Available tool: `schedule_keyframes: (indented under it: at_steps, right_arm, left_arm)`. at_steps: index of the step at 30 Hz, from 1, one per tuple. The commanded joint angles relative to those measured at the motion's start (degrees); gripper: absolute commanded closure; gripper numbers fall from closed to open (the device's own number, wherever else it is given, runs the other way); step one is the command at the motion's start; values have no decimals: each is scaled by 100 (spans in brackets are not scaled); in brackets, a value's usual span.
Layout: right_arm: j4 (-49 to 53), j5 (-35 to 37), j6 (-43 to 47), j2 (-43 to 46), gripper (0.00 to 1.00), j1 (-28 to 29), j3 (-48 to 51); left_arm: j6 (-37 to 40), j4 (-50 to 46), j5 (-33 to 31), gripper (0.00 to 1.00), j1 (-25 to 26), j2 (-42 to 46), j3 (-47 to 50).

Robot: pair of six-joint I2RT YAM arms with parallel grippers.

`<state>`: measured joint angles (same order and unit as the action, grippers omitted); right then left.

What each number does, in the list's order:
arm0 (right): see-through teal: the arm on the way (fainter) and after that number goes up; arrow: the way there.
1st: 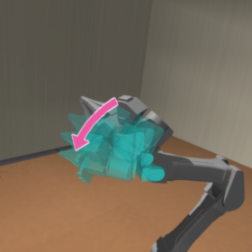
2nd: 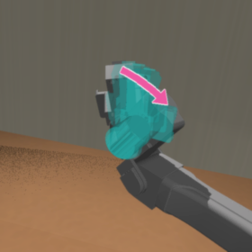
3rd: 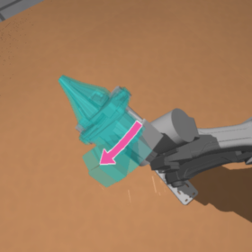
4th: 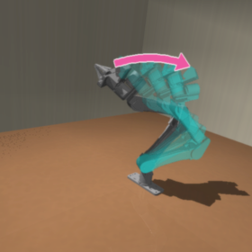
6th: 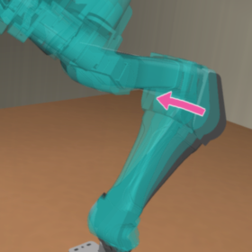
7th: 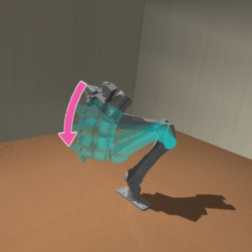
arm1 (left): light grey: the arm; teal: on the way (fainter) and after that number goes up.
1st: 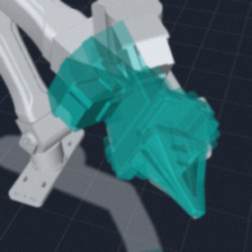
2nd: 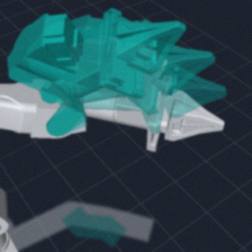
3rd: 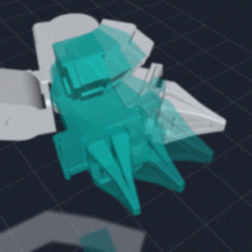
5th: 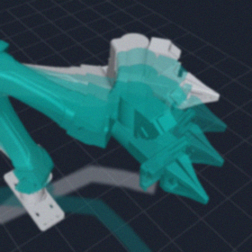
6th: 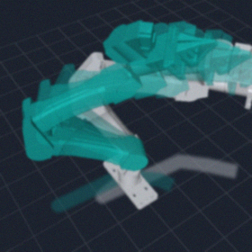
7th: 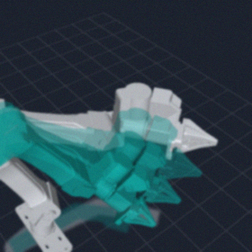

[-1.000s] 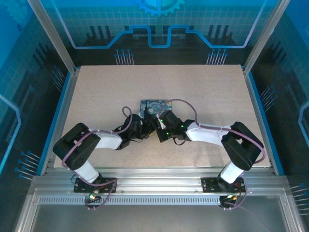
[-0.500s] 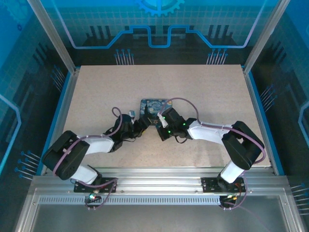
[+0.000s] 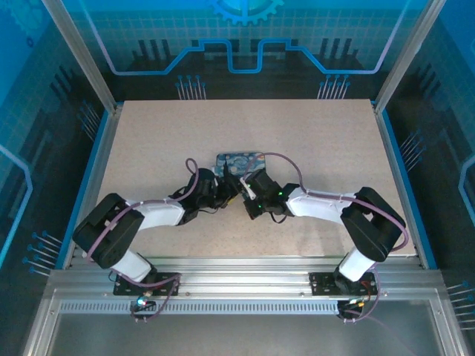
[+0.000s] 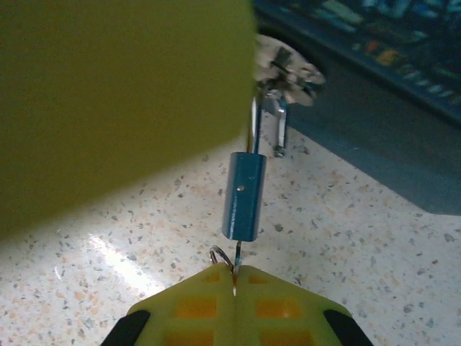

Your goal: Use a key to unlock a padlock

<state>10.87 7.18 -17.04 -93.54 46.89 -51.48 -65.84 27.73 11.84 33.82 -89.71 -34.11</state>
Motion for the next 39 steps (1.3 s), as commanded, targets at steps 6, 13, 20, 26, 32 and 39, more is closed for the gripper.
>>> schedule_keyframes:
  at_steps: [6,13,20,26,32,39]
  right_arm:
    - [-4,133,183,215,100,100,-179]
    - [-180,77,183,342,100,140,-82]
    - [-165,49,207,328,100,171,-90]
    - [-178,25,249,344,100,193,-42]
    - [-200,-10,254,319,100,194,-20]
    - [-177,7,256,377,100,187,4]
  left_arm:
    - [-17,-93,105,50,228,-325,-228]
    - [23,-110,12,59,256,-547,-355]
    - [48,-31,-77,75,204,-740,-404]
    - [90,-50,-67,87,159,-840,-465]
    - [83,-22,-17,99,118,-934,-507]
    - [86,30,18,100,97,-1026,-571]
